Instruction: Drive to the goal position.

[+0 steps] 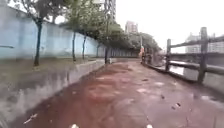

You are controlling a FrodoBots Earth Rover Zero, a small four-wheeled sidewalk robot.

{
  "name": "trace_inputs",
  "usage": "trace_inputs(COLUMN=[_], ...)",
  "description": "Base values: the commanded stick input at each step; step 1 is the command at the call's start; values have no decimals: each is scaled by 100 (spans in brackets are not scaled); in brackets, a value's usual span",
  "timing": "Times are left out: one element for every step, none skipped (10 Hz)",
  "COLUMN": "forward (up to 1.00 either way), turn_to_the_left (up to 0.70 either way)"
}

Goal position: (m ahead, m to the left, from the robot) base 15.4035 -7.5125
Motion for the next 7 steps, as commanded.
trace_inputs(forward=[85,85,85,85,85,85,85], turn_to_the_left=[0,-10,-19,-27,-32,-32,-32])
